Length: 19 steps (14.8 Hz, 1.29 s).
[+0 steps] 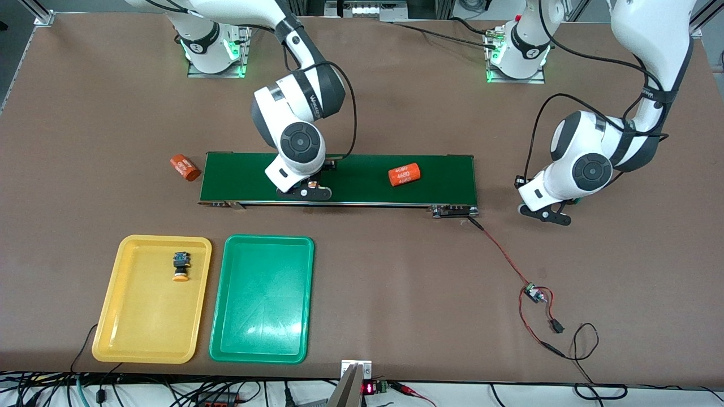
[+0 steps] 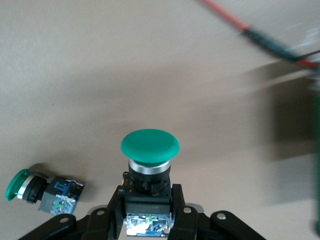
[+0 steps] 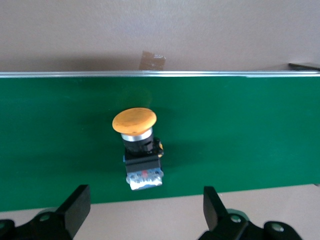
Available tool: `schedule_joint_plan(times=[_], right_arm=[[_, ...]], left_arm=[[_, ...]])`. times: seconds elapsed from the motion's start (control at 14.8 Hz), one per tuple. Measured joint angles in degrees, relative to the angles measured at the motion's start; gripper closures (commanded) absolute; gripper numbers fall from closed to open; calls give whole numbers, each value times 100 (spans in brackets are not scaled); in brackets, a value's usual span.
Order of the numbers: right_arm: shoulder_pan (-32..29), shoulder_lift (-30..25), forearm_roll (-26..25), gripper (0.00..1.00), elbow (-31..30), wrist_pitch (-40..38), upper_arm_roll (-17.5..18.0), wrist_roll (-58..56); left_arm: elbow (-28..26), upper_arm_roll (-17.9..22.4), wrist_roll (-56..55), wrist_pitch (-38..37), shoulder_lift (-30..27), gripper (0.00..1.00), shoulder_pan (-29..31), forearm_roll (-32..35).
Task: Sort buttons by color to trays
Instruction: 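Place the yellow button in the yellow tray while the left places the green button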
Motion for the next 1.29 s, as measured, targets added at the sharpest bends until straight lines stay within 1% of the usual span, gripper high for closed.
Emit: schedule_joint_plan(times=[0.14, 0.2, 0.27, 0.34, 0.41, 0.47, 0.61, 0.68, 0.81, 0.88, 0.95, 1.02, 1.15, 1.29], right_arm=[[99, 0, 0, 0, -351, 410, 0, 2], [124, -1, 0, 5, -489, 572, 0, 7], [129, -4, 0, 17, -599, 688, -4, 9], [126, -5, 1, 46, -665, 739, -22, 11], [116, -9, 1, 53, -701, 765, -45, 11], [101, -12, 1, 64, -717, 775, -66, 11], [57, -14, 1, 82, -727, 780, -98, 12], [23, -14, 1, 88, -728, 780, -105, 12], [-42, -26, 4, 94, -728, 779, -116, 13], [-63, -50, 4, 95, -728, 780, -128, 13], [-72, -93, 4, 98, -721, 785, -162, 13], [-72, -147, 4, 98, -687, 788, -238, 13], [-77, -253, 4, 100, -481, 702, -515, 10], [-156, -315, 3, 100, -150, 511, -854, 5]], left_arm=[[186, -362, -314, -310, -64, 78, -21, -461], [196, -571, -508, -349, -85, 78, -37, -606], [195, -767, -742, -355, -88, 78, -85, -713], [193, -892, -1004, -348, -86, 78, -190, -830], [185, -962, -1241, -310, -82, 78, -348, -967], [169, -989, -1414, -235, -75, 78, -515, -1078], [142, -996, -1577, -76, -39, 78, -765, -1148], [130, -997, -1608, 10, 0, 77, -840, -1151], [85, -995, -1618, 221, 108, 74, -904, -1151], [53, -993, -1618, 292, 166, 68, -907, -1151], [31, -986, -1618, 343, 227, 41, -907, -1151], [20, -979, -1621, 405, 283, 0, -907, -1151], [24, -972, -1652, 480, 332, 0, -904, -1151], [77, -964, -1683, 507, 286, 0, -883, -1151]])
